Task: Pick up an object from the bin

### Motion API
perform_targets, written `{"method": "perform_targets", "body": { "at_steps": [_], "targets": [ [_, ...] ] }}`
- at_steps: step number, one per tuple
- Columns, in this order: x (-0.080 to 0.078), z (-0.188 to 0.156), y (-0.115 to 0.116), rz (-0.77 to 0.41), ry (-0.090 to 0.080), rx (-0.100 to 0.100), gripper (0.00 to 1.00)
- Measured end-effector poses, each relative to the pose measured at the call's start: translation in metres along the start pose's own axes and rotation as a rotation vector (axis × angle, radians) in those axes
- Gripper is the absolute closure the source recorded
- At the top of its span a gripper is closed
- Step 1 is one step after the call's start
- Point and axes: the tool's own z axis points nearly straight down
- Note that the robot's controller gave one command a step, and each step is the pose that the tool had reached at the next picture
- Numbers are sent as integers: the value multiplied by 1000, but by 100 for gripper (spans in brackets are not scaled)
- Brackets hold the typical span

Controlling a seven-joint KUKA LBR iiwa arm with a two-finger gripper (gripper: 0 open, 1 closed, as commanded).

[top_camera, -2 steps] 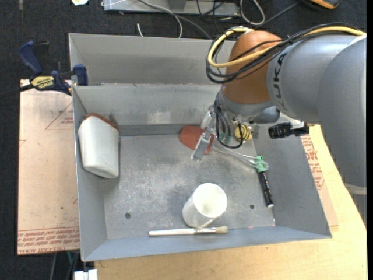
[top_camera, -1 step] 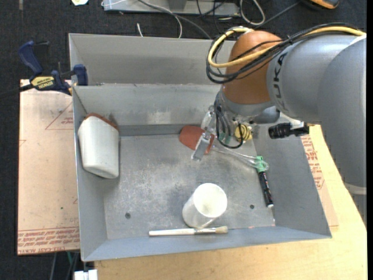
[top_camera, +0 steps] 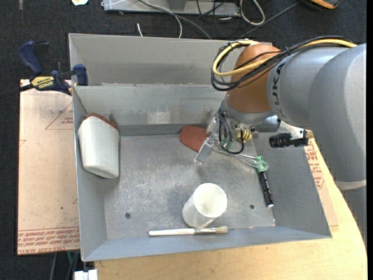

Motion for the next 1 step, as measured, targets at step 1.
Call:
{"method": "perform_targets", "body": {
  "at_steps": [1],
  "targets": [
    [-11,28,6,11,16,14,0]
  ]
}}
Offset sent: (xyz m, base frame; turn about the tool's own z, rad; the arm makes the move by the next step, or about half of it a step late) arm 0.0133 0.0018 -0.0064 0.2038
